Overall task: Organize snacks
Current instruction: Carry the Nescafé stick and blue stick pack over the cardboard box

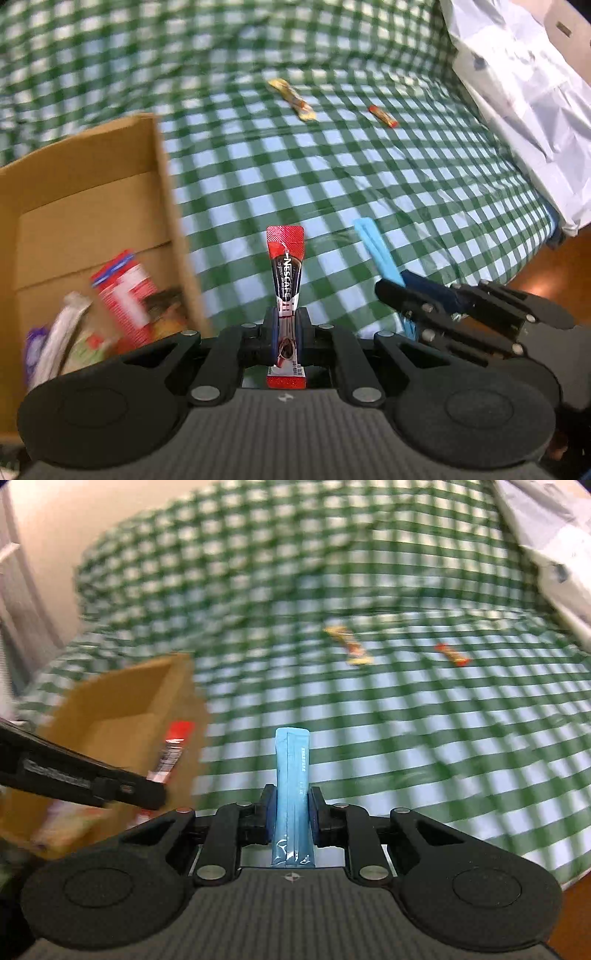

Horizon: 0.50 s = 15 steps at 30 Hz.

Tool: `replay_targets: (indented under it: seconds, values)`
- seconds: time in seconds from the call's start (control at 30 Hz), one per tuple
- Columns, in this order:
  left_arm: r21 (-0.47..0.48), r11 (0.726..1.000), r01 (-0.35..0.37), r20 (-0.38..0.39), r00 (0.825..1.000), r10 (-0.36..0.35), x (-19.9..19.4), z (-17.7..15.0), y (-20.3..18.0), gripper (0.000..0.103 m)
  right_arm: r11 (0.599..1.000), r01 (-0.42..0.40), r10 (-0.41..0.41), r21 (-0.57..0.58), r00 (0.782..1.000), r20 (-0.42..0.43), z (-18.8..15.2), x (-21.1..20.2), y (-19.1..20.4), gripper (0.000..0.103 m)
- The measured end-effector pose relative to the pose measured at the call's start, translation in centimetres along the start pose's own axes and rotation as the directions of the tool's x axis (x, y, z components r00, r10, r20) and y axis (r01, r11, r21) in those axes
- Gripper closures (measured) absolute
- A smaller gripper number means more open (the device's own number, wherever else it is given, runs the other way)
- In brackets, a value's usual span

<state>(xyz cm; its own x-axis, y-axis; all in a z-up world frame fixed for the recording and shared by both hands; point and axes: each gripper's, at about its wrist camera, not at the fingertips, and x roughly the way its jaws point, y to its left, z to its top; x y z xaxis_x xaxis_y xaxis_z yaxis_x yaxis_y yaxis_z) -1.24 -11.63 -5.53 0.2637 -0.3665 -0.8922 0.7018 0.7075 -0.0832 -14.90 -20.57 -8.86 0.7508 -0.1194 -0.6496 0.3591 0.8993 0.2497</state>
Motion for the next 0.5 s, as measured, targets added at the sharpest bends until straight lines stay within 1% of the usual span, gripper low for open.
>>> replay_targets:
  seconds: [0.1, 0.17, 0.27, 0.4, 0.5]
  values:
    - [-0.033, 0.998, -0.057, 0.038, 0.998, 0.059, -3.3, -2.6, 1.9, 0.093, 0.996, -0.07, 0.07, -0.053, 0.998, 0.004, -0.5, -2.0, 4.1, 0.084]
    - [-0.067, 0.995, -0.077, 0.052, 0.995, 0.081, -5.3, -4.2, 3.4, 0.093, 0.992, -0.106, 0.106, -0.075, 0.994, -0.004, -0.5, -3.1, 6.5, 0.084]
    - [-0.107, 0.988, -0.112, 0.074, 0.99, 0.121, -8.0, -7.1, 5.8, 0.093, 0.982, -0.154, 0.153, -0.111, 0.988, -0.025, -1.4, -4.6, 9.9, 0.084]
    - [-0.171, 0.975, -0.145, 0.069, 0.985, 0.158, -10.9, -11.3, 9.1, 0.093, 0.97, -0.186, 0.181, -0.153, 0.982, -0.049, -2.3, -6.2, 13.7, 0.084]
    - [-0.205, 0.966, -0.159, 0.077, 0.981, 0.178, -12.4, -14.0, 10.9, 0.093, 0.96, -0.199, 0.19, -0.199, 0.98, -0.062, -3.4, -7.3, 16.1, 0.084]
